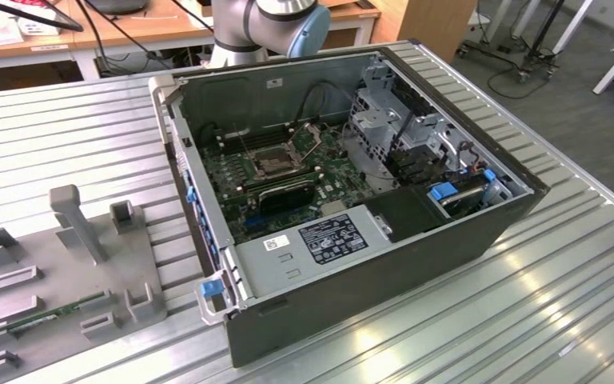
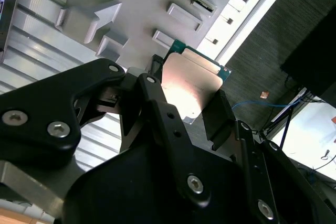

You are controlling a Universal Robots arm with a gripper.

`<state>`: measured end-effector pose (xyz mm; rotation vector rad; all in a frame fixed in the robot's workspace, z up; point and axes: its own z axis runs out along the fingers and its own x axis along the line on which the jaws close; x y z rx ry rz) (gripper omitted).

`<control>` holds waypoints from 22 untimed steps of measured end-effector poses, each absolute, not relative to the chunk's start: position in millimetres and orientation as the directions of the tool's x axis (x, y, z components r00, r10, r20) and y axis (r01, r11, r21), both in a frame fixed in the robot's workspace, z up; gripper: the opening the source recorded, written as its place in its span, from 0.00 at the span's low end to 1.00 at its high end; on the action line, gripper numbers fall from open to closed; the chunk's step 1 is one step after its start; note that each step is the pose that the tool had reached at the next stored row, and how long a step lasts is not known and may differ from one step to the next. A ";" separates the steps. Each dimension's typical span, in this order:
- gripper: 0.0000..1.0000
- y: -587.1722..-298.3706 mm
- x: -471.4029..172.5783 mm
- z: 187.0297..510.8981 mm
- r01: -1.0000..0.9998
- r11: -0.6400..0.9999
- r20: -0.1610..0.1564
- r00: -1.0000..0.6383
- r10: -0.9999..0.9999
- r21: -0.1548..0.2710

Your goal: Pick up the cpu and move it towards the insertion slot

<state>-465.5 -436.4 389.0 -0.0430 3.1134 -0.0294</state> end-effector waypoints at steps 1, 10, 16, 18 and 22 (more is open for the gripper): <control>0.55 -436.4 -465.5 389.4 -0.027 0.999 -0.028 -0.999 -0.028 -0.019; 0.55 -436.4 -465.4 393.0 -0.027 0.999 -0.028 -0.999 -0.028 -0.019; 0.55 -436.4 -464.3 393.0 -0.027 0.999 -0.027 -0.999 -0.028 -0.019; 0.55 -436.4 -463.6 393.1 -0.027 0.999 -0.027 -0.999 -0.028 -0.019; 0.55 -436.4 -461.9 393.1 -0.027 0.999 -0.027 -0.999 -0.028 -0.019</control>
